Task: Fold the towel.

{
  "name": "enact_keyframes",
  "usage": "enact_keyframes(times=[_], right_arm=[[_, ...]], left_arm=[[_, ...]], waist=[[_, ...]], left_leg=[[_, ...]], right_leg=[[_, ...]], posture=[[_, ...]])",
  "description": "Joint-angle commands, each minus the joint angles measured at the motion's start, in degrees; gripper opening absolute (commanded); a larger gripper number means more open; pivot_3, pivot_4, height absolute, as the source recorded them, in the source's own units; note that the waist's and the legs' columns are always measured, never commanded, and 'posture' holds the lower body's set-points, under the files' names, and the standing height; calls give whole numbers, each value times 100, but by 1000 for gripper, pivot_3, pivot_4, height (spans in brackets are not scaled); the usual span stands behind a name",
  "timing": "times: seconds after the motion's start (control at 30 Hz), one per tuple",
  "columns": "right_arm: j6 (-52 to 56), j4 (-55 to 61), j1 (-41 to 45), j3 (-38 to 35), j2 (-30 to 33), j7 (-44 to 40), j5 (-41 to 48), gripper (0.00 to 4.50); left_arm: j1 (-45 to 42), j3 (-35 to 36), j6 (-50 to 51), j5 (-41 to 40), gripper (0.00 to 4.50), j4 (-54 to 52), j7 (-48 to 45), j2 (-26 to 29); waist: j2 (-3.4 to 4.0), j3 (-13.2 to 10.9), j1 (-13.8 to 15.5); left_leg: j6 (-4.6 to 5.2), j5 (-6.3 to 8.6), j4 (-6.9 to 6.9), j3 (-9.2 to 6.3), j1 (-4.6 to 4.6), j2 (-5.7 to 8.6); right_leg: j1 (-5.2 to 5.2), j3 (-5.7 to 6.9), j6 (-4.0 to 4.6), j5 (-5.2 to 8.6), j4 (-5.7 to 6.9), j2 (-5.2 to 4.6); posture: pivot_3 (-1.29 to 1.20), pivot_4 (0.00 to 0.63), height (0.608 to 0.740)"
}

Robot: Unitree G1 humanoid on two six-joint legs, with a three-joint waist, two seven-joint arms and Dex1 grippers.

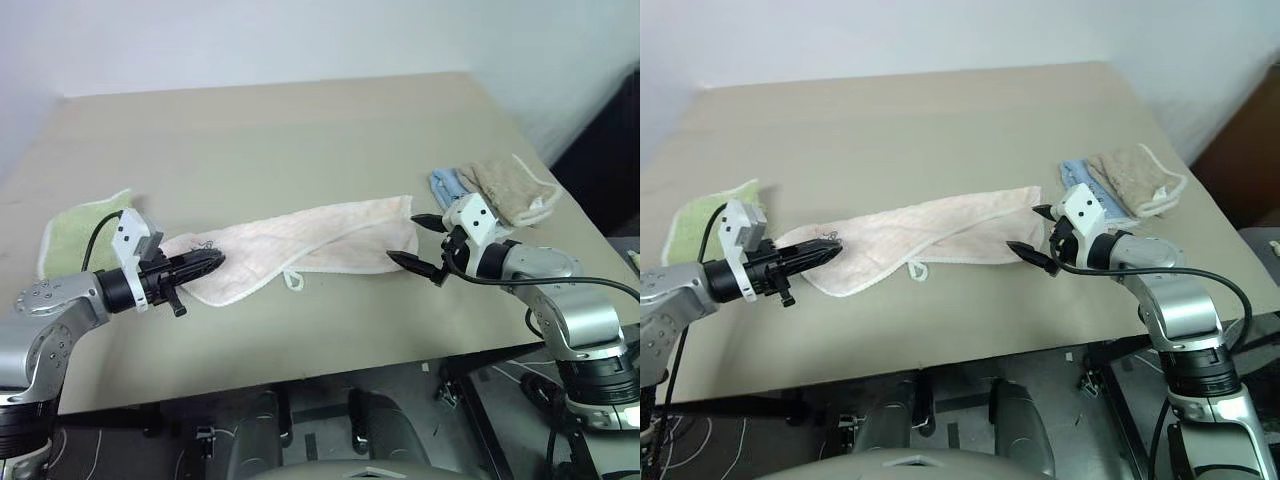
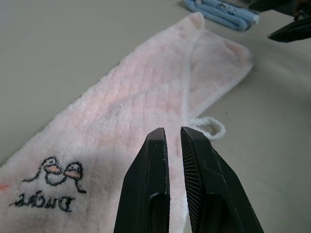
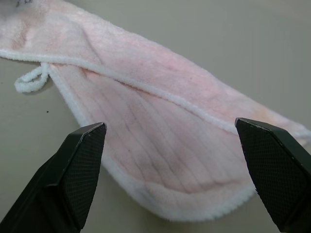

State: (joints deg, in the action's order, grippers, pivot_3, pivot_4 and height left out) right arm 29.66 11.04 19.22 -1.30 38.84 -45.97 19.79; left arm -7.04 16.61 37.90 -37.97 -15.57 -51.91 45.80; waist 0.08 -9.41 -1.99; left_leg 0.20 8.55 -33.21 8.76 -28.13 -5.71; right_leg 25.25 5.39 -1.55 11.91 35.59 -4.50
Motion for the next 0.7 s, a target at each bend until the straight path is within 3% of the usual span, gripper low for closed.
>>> enact_keyframes(times=[0.03,0.07,0.1,0.17,0.2,0.33,0.7], right_arm=[[-152,76,121,-166,9,-42,67,4483],[-204,43,114,-143,-14,-48,52,4483],[-240,20,108,-128,-31,-51,39,4483],[-265,-34,137,-69,-52,35,-65,4483],[-270,-62,168,-53,-61,42,-73,4483],[-344,-104,199,-36,-107,25,-57,4483],[-330,-87,260,43,-173,-18,-70,4483]], left_arm=[[-97,54,-155,24,528,-89,43,-11],[-91,40,-195,56,528,-75,42,-21],[-82,31,-225,80,528,-66,39,-28],[-51,27,-256,143,528,-66,73,-8],[-55,24,-254,148,528,-70,69,-2],[-98,35,-309,184,528,-40,67,-17],[16,84,-368,210,528,-116,105,-62]], waist=[[-50,-9,83],[-59,-27,115],[-31,-22,128],[6,-33,105],[7,-34,99],[5,-34,111],[4,-34,146]], left_leg=[[-17,-20,16,40,64,38],[-18,-22,11,31,121,118],[-25,-25,-55,-5,179,160],[-36,-10,-211,-358,217,273],[-28,8,-178,-418,210,295],[7,34,-183,-399,159,283],[21,42,-188,-361,157,277]], right_leg=[[-39,35,-41,210,107,-26],[-45,-4,-108,294,173,-63],[-44,-12,-108,325,179,-112],[-86,19,-96,323,174,-103],[-112,49,-96,320,155,-102],[-113,96,-147,225,42,-109],[-91,92,-138,207,50,-106]], posture=[[0,150,740],[0,150,740],[0,150,740],[0,150,740],[0,150,740],[0,150,740],[0,150,740]])
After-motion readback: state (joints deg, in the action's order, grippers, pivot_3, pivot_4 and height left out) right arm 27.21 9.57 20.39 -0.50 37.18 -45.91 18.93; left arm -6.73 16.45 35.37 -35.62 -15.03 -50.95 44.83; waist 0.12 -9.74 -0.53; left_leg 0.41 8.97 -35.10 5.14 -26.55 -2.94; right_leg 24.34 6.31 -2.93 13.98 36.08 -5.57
